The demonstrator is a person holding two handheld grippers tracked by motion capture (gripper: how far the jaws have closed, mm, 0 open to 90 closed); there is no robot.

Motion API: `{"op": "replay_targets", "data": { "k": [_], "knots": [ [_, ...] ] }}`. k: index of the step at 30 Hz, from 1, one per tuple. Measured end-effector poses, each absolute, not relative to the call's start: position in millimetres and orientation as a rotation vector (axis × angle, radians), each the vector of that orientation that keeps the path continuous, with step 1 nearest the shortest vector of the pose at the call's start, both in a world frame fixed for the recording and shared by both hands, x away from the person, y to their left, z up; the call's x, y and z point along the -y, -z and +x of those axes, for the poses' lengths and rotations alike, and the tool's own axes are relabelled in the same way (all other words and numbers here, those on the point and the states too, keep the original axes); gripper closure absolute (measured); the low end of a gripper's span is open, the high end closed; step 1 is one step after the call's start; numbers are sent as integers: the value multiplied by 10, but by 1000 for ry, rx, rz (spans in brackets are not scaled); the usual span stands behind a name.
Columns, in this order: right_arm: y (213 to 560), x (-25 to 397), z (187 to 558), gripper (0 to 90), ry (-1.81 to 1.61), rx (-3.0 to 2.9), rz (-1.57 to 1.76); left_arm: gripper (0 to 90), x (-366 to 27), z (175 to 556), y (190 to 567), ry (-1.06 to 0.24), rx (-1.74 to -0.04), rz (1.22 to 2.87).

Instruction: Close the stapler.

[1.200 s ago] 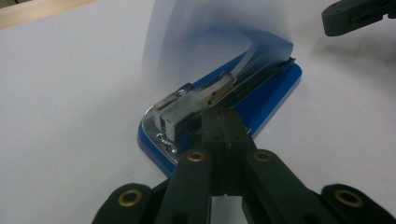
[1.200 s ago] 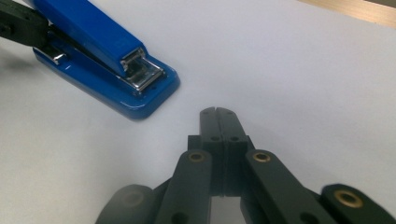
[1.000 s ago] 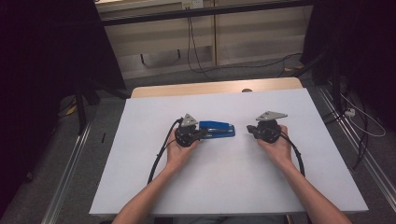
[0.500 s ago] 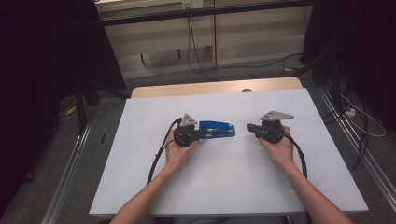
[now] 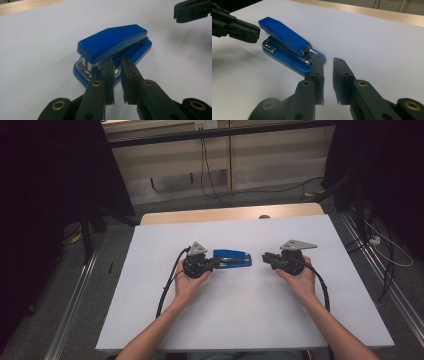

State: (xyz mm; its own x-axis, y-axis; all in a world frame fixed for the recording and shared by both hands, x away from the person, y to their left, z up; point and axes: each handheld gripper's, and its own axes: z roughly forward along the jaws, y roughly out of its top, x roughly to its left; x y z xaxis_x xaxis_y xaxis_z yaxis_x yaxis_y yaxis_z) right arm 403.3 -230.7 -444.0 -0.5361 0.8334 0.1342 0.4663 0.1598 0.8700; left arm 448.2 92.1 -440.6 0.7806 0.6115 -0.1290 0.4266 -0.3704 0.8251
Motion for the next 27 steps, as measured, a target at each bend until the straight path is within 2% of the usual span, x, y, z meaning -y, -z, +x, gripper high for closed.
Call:
{"op": "replay_targets", "data": {
  "k": [6,8,10,12,14,16,19,22,27],
  "knots": [
    [4396,2329,3990,598,-1353,-2049,1249,730,-995,4464,4360,-259,-790,1987],
    [4387,2336,3976,524,-1351,-2034,1259,630,-1016,4459,4350,-274,-787,1973],
    [4381,2338,3964,440,-1357,-2033,1257,567,-1032,4445,4338,-300,-794,1967],
    [4378,2331,3945,307,-1353,-2000,1269,447,-1043,4437,4332,-317,-795,1963],
    [4368,2326,3932,254,-1374,-1993,1254,385,-1050,4424,4326,-347,-791,1965],
    [4357,2312,3921,168,-1377,-1986,1258,260,-1057,4415,4318,-386,-788,1982],
    [4354,2292,3909,139,-1379,-1983,1254,120,-1068,4398,4322,-409,-804,1975],
    [4347,2269,3886,89,-1373,-1970,1248,59,-1100,4383,4311,-400,-816,1973],
    [4315,2249,3832,55,-1397,-1950,1247,44,-1167,4329,4302,-398,-811,1947]
  ]
}}
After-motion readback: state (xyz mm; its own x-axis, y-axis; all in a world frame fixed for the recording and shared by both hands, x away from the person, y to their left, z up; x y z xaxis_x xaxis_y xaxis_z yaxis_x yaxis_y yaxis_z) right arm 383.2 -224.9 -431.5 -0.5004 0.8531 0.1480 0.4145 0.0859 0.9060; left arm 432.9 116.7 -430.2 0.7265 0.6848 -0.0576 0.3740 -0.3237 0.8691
